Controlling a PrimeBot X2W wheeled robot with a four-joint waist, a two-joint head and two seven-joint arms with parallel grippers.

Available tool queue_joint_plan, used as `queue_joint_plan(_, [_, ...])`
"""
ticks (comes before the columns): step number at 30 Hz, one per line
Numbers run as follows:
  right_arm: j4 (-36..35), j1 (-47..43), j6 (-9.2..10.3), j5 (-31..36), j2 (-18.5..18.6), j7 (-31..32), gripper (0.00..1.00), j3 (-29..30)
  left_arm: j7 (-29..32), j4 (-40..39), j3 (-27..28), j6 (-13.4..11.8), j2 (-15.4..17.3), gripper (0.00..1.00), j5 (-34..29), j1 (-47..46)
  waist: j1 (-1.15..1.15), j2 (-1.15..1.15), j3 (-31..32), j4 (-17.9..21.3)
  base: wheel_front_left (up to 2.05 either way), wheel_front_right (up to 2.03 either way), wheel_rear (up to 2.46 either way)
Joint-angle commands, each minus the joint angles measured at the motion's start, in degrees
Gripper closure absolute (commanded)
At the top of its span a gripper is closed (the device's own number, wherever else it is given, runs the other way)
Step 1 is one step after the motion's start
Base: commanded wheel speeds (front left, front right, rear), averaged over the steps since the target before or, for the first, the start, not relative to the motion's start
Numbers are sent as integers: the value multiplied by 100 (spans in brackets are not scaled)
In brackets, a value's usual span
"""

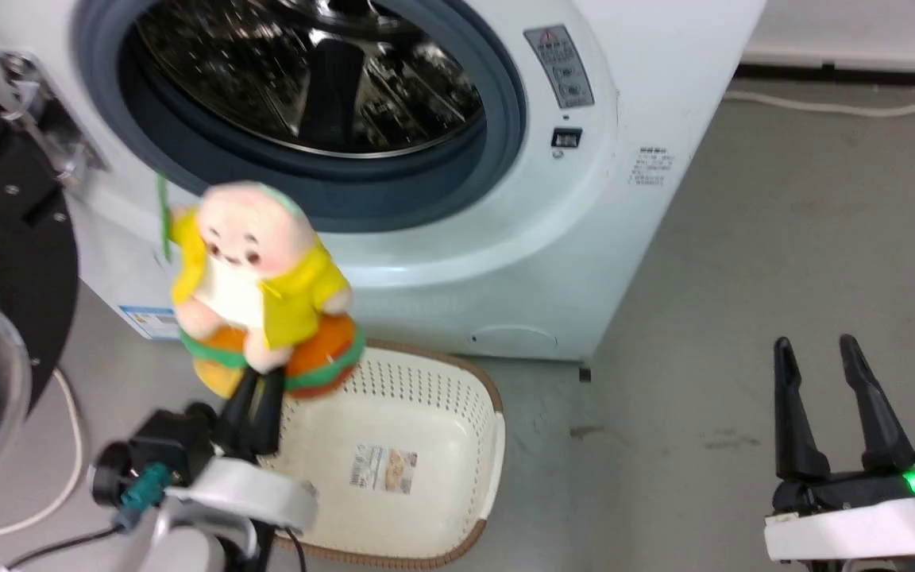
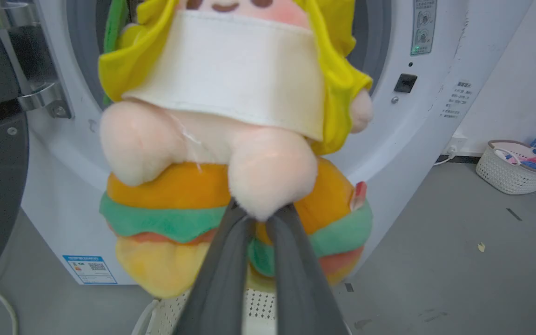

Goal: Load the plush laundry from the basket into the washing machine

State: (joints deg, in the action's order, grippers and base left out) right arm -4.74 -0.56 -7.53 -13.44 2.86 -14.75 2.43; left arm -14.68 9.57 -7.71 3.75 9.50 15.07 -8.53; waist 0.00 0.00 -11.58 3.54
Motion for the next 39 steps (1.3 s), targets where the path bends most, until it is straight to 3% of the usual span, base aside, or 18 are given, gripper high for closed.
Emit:
queue_joint_plan(1, [-34,97,4,-11,1,-25,0,-31,-31,-69,61,33,5,100,-41,-121,0,0,-186,93,0,0,0])
queue_joint_plan(10, [-58,544,4,-132,1,-25,0,-184,184,52,302,220,576,100,-41,-1487,0,0,-1111,621,0,0,0])
queue_joint_plan(21, [-82,995,4,-645,1,-25,0,-262,1729,461,418,330,1726,100,144,-3713,0,0,-2481,1377,0,0,0])
queue_joint_plan(28, [-123,1158,4,-845,1,-25,0,-463,2576,1213,78,366,2557,100,85,-5309,0,0,-3090,1815,0,0,0])
queue_joint_plan(39, [-172,1291,4,-1159,1,-25,0,-631,3316,2593,-851,372,3106,100,75,-6989,0,0,-3457,2182,0,0,0])
